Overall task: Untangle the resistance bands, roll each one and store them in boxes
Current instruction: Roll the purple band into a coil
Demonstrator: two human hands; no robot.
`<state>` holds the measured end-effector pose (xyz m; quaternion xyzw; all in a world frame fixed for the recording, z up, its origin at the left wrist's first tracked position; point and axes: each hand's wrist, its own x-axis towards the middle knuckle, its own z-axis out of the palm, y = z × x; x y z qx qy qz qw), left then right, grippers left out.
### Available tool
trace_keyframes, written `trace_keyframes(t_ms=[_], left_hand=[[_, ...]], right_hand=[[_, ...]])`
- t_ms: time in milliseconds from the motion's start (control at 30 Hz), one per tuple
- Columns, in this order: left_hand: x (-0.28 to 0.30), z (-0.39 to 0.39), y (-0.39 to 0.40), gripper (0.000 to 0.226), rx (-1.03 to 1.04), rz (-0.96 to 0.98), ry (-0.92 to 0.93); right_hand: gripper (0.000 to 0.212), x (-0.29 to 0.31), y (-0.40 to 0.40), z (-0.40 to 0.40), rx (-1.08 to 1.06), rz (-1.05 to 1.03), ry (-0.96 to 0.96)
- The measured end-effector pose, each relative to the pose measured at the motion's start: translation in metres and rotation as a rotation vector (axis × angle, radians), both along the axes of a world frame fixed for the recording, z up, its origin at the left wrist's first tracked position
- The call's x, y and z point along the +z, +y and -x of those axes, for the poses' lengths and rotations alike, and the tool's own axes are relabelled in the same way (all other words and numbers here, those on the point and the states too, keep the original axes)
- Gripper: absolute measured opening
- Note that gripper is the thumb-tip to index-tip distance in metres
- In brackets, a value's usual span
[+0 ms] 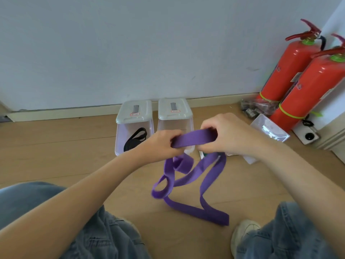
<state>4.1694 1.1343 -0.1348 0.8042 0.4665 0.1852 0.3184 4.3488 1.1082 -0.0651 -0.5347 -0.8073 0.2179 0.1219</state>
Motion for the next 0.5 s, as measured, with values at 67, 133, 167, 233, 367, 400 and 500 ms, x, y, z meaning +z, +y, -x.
trace_keyframes(t_ms=[67,133,167,233,367,400,500], left_hand=[[-0.014,0.008,0.001,0.007,0.002,0.009,0.061],[-0.022,0.016,0.002,0.016,0.047,0.089,0.107],[-0.022,0.02,0.005,0.014,0.094,0.142,0.1],[-0.015,0.025,0.011,0.003,0.167,0.187,0.058],[0.016,0.026,0.018,0.035,0.26,0.195,-0.167],[0.022,0.024,0.018,0.035,0.243,0.218,-0.192],[0.035,0.01,0.007,0.014,0.027,0.264,-0.019]], right_hand=[[0.017,0.001,0.0,-0.002,-0.006,-0.008,0.085],[0.013,0.002,-0.002,-0.001,-0.053,-0.002,0.335],[0.009,0.003,-0.002,-0.002,-0.084,0.035,0.478],[0.01,0.004,0.001,-0.01,-0.136,0.133,0.689],[0.016,-0.005,0.011,-0.03,-0.144,0.308,0.251],[0.029,-0.01,0.01,-0.03,-0.146,0.359,0.13],[0.081,-0.026,0.002,-0.011,-0.057,0.416,0.29]])
